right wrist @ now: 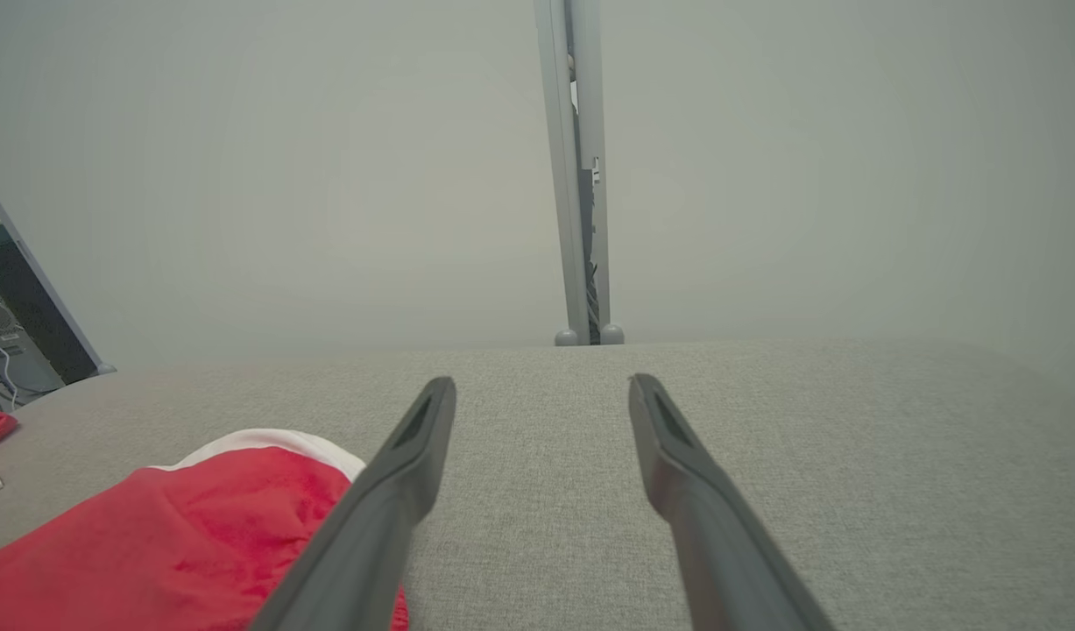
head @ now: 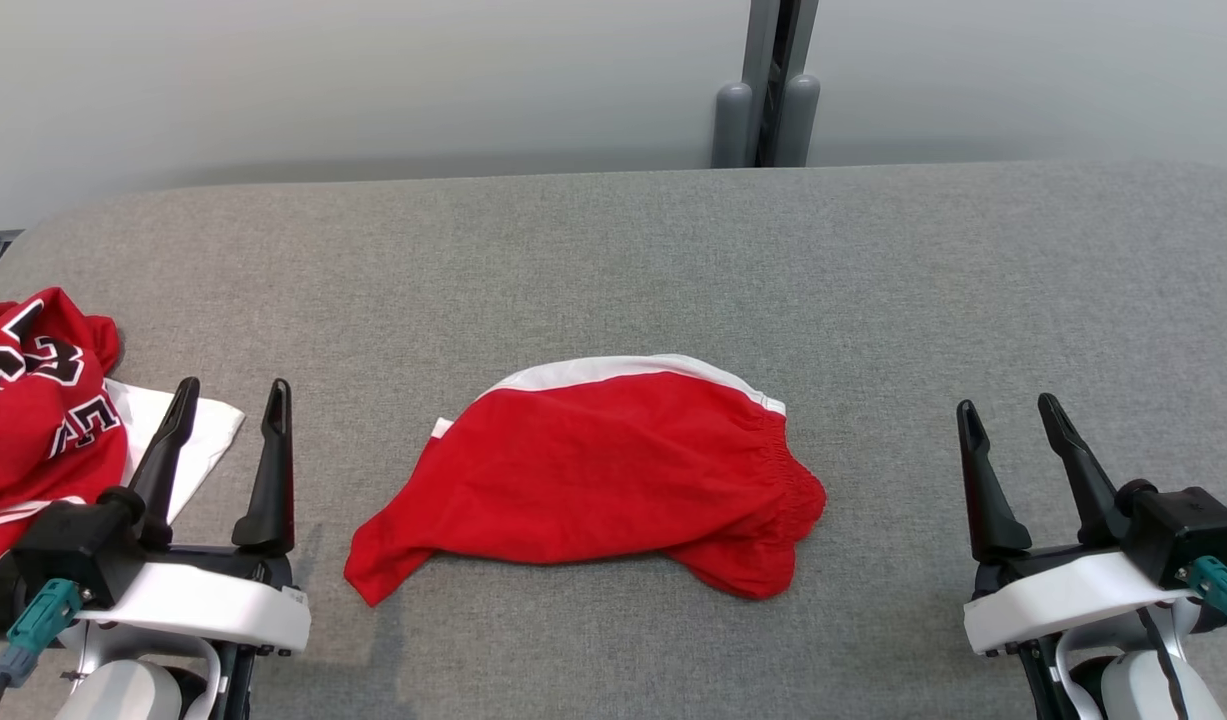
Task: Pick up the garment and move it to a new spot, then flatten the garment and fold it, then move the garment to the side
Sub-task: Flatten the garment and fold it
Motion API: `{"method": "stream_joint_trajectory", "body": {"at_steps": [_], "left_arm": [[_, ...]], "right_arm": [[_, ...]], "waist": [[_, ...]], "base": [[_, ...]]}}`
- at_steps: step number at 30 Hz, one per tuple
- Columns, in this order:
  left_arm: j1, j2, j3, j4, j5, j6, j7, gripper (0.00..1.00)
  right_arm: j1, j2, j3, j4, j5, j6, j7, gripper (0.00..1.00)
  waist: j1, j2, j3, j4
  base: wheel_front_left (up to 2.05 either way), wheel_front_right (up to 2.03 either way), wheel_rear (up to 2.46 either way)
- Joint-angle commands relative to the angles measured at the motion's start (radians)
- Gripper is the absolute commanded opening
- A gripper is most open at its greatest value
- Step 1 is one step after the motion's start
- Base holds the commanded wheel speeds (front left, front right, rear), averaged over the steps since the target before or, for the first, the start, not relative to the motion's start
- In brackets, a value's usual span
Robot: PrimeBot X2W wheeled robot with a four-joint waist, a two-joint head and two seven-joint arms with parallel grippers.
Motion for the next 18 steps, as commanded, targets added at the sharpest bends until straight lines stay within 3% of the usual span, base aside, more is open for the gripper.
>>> {"method": "stream_joint_trajectory", "body": {"at_steps": [1,11,18], "left_arm": [[0.000,0.005,0.001,0.003,-0.001,0.003,-0.004,1.00],[-0.032,0.002,0.000,0.003,-0.002,-0.010,-0.010,1.00],[-0.068,-0.014,-0.009,0.012,0.005,-0.028,-0.021,1.00]], "right_arm": [[0.011,-0.006,0.000,-0.002,0.006,0.000,0.002,1.00],[-0.028,-0.009,0.016,0.013,0.027,0.000,0.036,1.00],[-0.111,-0.089,0.124,0.085,0.133,0.000,0.114,1.00]], "waist": [[0.0000,-0.0001,-0.001,0.002],[0.0000,-0.0001,0.024,0.035],[0.0000,-0.0001,0.076,0.091]], "base": [[0.00,0.00,0.00],[0.00,0.00,0.00],[0.00,0.00,0.00]]}}
